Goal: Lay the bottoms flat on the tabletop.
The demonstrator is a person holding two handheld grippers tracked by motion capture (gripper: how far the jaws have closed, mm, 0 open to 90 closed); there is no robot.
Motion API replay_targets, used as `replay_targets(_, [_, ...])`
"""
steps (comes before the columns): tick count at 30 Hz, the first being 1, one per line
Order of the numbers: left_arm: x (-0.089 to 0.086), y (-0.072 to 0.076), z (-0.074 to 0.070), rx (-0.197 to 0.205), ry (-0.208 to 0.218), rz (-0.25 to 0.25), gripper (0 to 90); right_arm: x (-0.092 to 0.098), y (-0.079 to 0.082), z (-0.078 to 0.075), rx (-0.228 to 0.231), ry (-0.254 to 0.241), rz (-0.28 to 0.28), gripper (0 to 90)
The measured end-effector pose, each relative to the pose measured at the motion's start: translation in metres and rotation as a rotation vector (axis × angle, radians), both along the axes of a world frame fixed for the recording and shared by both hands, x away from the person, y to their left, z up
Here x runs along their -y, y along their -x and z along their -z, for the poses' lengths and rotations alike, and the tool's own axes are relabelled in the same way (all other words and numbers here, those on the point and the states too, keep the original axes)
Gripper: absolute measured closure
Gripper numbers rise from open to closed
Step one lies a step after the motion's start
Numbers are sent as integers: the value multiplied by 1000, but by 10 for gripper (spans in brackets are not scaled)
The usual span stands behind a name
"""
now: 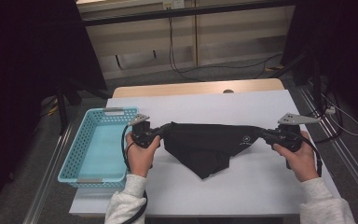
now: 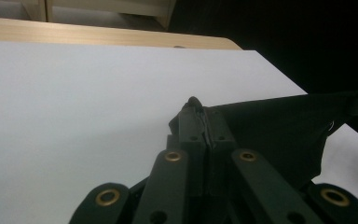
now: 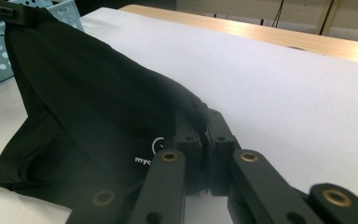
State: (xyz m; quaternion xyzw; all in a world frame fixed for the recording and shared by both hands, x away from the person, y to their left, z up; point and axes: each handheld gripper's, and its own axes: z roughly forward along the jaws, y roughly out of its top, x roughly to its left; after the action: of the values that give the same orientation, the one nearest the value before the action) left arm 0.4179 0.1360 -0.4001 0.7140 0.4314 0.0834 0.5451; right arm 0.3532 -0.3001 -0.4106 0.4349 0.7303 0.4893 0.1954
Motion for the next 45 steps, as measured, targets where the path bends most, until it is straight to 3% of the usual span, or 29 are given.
replay_targets(8, [-4, 3, -19, 23, 49, 9, 879, -2, 8, -19, 48, 17, -9, 865])
replay_targets(15, [3, 2, -25, 39, 45, 21, 879, 2, 12, -37, 73, 23, 2, 865])
replay_targets(22, [9, 2, -23, 34, 40, 40, 879, 6, 15, -27, 72, 26, 28, 865])
replay_targets(25, [11, 1, -19, 26, 31, 45, 879, 9, 14, -20, 42, 26, 25, 864])
replay_targets(34, [13, -7, -8, -1, 21, 39, 879, 6, 4, -11, 18, 28, 27, 864])
replay_targets(39, [14, -20, -10, -13, 24, 26, 880, 4, -6, -11, -4, 38, 36, 863])
replay_targets(41, [14, -28, -14, -25, 24, 24, 880, 6, -10, -15, 1, 30, 62, 862])
replay_targets(45, [15, -47, -22, -23, 30, 16, 880, 9, -21, -26, 9, 21, 52, 862])
